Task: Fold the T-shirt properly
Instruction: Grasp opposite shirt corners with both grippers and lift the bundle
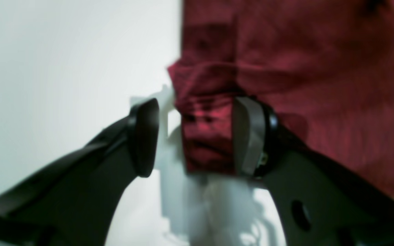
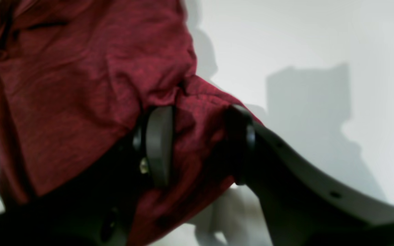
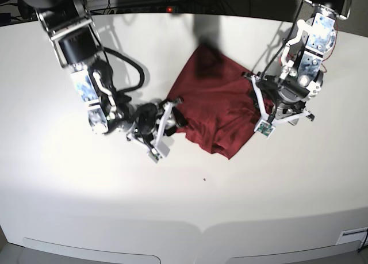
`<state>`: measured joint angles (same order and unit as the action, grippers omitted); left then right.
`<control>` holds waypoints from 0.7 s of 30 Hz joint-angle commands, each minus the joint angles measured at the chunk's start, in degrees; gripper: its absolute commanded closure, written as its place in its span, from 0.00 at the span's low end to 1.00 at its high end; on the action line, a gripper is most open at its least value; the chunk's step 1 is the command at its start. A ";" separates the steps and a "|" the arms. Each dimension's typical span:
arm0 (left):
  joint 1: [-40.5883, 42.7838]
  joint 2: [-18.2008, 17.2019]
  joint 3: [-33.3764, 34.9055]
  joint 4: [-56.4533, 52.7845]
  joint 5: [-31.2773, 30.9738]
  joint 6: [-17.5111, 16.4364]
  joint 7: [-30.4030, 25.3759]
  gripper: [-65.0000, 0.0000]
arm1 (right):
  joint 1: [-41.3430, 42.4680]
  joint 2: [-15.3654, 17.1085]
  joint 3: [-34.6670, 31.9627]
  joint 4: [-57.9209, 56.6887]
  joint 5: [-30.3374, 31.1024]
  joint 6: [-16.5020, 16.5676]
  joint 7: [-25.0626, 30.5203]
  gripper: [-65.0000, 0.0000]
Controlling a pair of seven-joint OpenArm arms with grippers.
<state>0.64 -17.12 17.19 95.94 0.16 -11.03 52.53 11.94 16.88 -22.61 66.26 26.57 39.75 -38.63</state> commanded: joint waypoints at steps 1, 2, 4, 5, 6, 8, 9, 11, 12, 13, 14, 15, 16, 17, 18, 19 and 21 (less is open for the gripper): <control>-0.98 -0.17 -0.26 0.81 -0.85 0.11 -0.98 0.49 | -2.67 1.14 -0.61 1.16 -3.58 -0.85 -7.93 0.59; -0.96 -0.17 -0.24 0.79 -1.62 0.07 -0.94 0.49 | -4.35 1.70 -0.61 3.23 -3.58 -1.90 -7.96 0.59; -0.90 -0.20 -0.24 0.79 -1.84 -0.37 -0.92 0.49 | -7.63 2.64 -0.59 6.95 -3.65 -3.61 -7.96 0.59; -0.87 -0.20 -0.24 0.79 -1.81 -0.37 -0.90 0.49 | -9.14 2.95 -0.59 8.59 -3.61 -4.57 -7.98 0.59; -0.85 -0.20 -0.26 0.79 -1.66 -0.35 -0.74 0.49 | -10.56 3.04 -0.50 10.10 -3.78 -5.57 -8.20 0.59; -0.74 -0.20 -0.26 0.79 -1.66 -0.37 -0.70 0.49 | -13.18 2.78 0.55 12.79 -4.04 -6.95 -8.09 0.59; -0.74 -0.20 -0.26 0.79 -1.66 -0.35 -0.70 0.49 | -14.14 2.60 1.51 13.97 -4.04 -7.43 -7.85 0.59; -0.92 -0.20 -0.26 0.79 -0.98 -0.33 -0.72 0.49 | -15.23 2.03 4.13 15.82 -4.04 -7.78 -7.52 0.59; -1.09 -0.20 -0.26 0.79 0.31 -0.31 -0.72 0.49 | -15.32 1.57 5.84 16.44 -4.02 -7.78 -7.52 0.59; -1.51 -0.20 -0.26 0.79 1.49 -0.31 -0.68 0.49 | -15.30 1.03 7.67 16.98 -4.02 -7.78 -7.56 0.59; -1.97 -0.20 -0.26 0.79 2.47 -0.28 -0.70 0.49 | -15.30 0.52 9.60 17.51 -3.89 -7.78 -7.63 0.59; -2.67 -0.20 -0.26 0.79 3.17 -0.28 -0.72 0.49 | -15.32 -0.04 11.41 17.99 -3.72 -7.78 -8.02 0.59; -3.37 -0.22 -0.26 0.79 3.30 -0.28 -0.85 0.49 | -15.37 -0.61 13.00 18.43 -3.54 -7.72 -8.72 0.59; -4.09 -0.20 -0.26 0.79 3.26 -0.28 -0.87 0.49 | -15.52 -1.18 14.38 18.78 -3.56 -7.61 -9.38 0.59; -4.68 -0.20 -0.26 0.79 3.17 -0.28 -0.96 0.49 | -15.82 -1.73 15.54 19.08 -3.58 -7.48 -9.42 0.59; -5.18 -0.20 -0.26 0.79 2.80 -0.28 -0.98 0.49 | -16.00 -2.19 16.52 19.47 -3.56 -6.78 -9.33 0.59; -5.84 -0.20 -0.26 0.81 2.84 -0.13 -0.70 0.49 | -15.89 -2.97 17.66 20.28 -3.56 -5.79 -8.87 0.59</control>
<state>-4.32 -17.08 17.21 95.85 2.94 -11.68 52.58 -4.34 13.63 -5.13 86.02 24.51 34.28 -46.13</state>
